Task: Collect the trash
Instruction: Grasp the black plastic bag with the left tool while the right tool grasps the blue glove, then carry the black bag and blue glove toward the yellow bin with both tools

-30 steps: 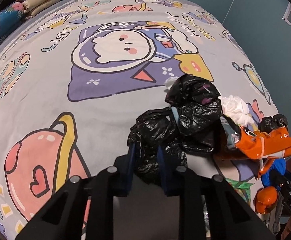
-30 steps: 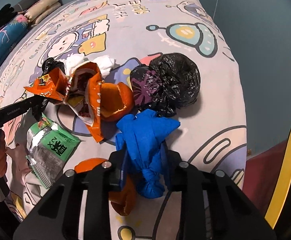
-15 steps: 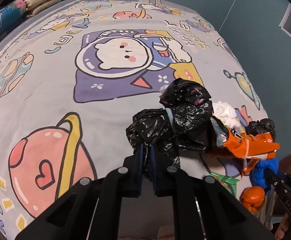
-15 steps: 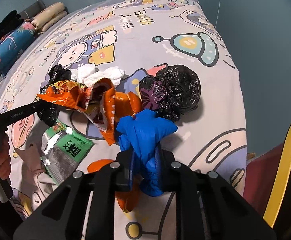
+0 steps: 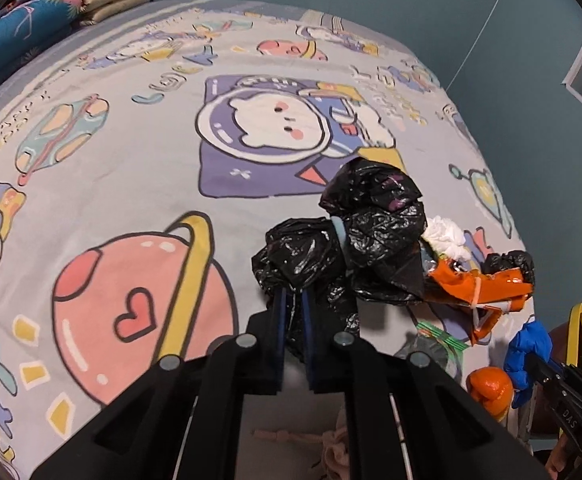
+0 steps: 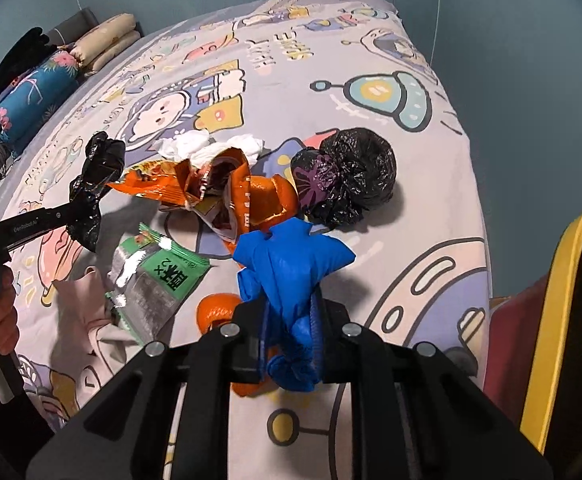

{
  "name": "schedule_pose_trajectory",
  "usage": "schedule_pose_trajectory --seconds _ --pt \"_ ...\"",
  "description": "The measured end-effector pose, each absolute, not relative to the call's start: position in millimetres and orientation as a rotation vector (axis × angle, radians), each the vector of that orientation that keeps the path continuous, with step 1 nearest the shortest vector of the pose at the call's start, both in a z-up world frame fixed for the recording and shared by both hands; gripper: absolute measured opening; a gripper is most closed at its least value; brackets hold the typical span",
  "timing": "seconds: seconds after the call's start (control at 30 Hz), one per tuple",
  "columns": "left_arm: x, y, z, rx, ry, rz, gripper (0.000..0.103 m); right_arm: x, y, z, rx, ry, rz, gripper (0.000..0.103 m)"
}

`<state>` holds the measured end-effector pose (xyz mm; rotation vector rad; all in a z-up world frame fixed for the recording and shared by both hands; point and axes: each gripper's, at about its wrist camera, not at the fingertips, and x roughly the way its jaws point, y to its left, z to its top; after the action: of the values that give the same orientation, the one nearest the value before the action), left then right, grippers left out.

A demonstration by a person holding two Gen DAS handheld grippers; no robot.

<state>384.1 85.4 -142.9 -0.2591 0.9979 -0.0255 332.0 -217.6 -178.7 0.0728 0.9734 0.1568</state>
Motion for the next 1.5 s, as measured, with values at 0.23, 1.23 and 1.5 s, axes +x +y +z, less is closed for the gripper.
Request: schedule_pose_trajectory --seconds 0.23,1.23,1.5 --pt "369 97 -128 -0.276 0.972 -0.006 0.007 325 -219 -170 0.088 0.958 0.157 0.016" --pt "313 50 -31 -0.224 0.806 -0.095 0.007 272 -254 -81 0.123 0.781 0.189 0.016" --pt "307 15 -22 -0.205 0.802 -0.164 0.007 261 -279 -73 0.142 0.762 0.158 0.016"
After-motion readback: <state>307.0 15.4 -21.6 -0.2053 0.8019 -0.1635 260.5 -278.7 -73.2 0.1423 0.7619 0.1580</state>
